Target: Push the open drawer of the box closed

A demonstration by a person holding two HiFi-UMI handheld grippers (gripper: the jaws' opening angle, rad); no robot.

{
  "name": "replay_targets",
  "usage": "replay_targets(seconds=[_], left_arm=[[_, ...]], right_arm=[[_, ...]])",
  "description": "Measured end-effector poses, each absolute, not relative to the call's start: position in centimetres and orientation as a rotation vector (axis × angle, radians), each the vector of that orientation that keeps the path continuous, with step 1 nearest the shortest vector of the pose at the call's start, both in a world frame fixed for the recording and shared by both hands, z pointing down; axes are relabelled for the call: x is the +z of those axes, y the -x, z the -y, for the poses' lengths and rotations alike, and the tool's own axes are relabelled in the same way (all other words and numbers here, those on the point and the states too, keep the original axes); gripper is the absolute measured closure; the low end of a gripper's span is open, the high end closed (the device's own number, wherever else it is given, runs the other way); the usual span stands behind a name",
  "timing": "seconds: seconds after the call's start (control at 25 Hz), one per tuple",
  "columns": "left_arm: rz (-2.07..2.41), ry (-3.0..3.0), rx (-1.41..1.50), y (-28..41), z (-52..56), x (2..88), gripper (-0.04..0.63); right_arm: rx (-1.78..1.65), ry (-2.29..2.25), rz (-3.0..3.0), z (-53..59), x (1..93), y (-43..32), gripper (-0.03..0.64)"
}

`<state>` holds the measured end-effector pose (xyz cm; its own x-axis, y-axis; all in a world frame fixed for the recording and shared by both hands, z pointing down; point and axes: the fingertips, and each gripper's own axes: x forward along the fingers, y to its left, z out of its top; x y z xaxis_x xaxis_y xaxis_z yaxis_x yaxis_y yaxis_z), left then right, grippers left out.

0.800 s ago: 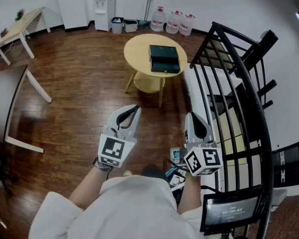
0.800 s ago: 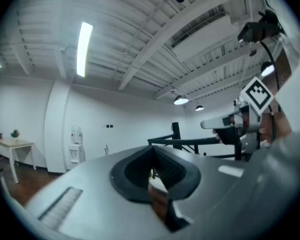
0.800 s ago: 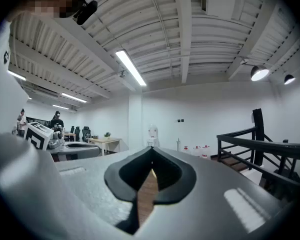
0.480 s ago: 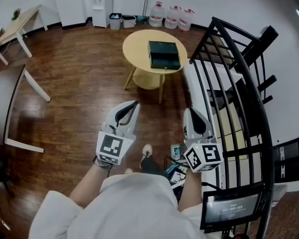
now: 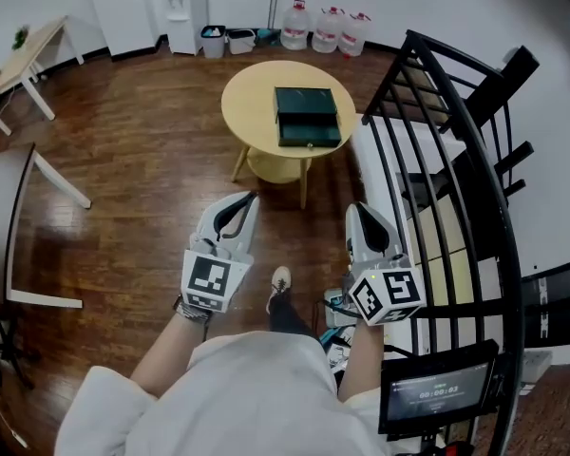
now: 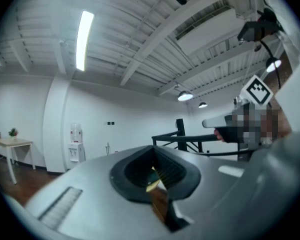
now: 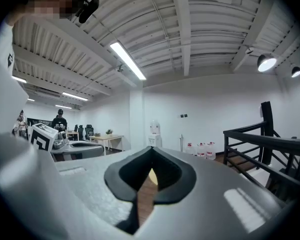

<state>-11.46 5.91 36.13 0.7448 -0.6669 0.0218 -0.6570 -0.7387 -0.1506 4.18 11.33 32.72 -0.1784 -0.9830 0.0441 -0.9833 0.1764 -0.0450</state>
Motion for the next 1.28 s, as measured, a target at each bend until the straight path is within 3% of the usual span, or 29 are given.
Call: replay_targets(seconds=[0.68,1.28], left_arm=[[-1.164,2.851,-0.183,0.7,9.7,36.5,0.588],[-1.172,2.928,-0.316,1.1,12.7,40.2,0.586]], right_arm=[[0.109,-1.942,2.435,4.5,32.6,-14.2,0.615],[0.292,-1.992,2.302,8.2,36.9,-15.5,0.615]])
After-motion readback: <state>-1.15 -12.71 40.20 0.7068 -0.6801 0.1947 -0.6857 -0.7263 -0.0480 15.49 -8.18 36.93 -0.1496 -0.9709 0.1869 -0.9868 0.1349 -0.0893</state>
